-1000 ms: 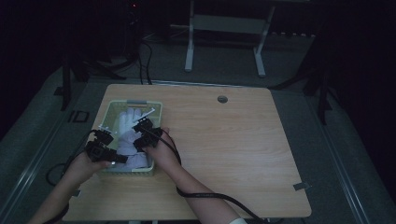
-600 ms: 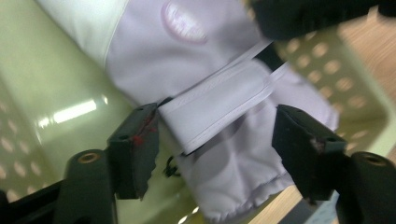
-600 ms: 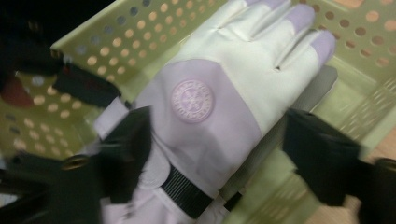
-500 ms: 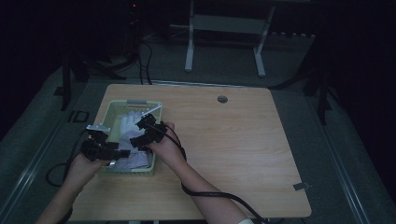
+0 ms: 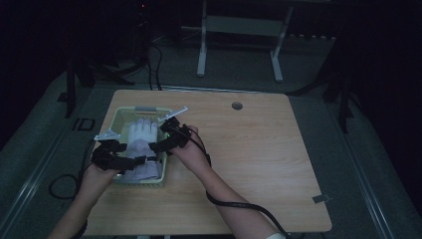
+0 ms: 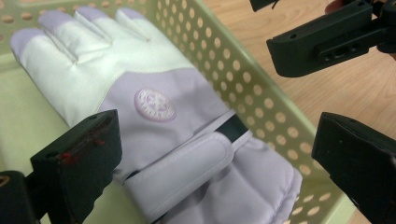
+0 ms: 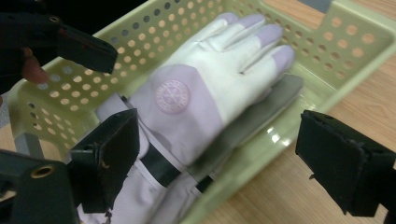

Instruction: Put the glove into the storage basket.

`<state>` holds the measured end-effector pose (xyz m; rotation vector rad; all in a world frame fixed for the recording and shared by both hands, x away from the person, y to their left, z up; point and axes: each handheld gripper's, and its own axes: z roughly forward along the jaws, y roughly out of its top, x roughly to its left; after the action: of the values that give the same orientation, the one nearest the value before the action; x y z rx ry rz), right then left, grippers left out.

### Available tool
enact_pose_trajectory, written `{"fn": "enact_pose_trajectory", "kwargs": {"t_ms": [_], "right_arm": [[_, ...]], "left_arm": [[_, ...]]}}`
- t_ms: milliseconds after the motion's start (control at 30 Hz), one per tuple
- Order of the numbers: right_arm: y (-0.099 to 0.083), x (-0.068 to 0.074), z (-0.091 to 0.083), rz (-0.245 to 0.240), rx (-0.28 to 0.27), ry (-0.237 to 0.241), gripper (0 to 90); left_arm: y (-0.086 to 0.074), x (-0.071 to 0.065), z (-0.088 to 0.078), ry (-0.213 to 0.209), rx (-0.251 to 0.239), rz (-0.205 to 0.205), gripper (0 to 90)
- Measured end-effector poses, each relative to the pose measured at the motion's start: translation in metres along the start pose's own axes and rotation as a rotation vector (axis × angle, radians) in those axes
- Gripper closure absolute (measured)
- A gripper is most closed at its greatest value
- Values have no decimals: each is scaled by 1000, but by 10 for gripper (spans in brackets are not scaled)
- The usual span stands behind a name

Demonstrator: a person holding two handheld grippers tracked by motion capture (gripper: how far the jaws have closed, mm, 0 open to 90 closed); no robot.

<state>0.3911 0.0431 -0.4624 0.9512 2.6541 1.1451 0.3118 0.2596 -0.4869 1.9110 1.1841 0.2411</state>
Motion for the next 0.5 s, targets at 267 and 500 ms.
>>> {"fn": "enact_pose_trajectory", "kwargs": {"t_ms": [267, 500], "right_arm": [[-12, -18, -10, -2, 0, 22, 135], [-25, -32, -27, -19, -11, 8, 135]], "left_arm": [[5, -18, 8, -9, -33, 17, 20], [7, -39, 16, -14, -48, 34, 20]]}}
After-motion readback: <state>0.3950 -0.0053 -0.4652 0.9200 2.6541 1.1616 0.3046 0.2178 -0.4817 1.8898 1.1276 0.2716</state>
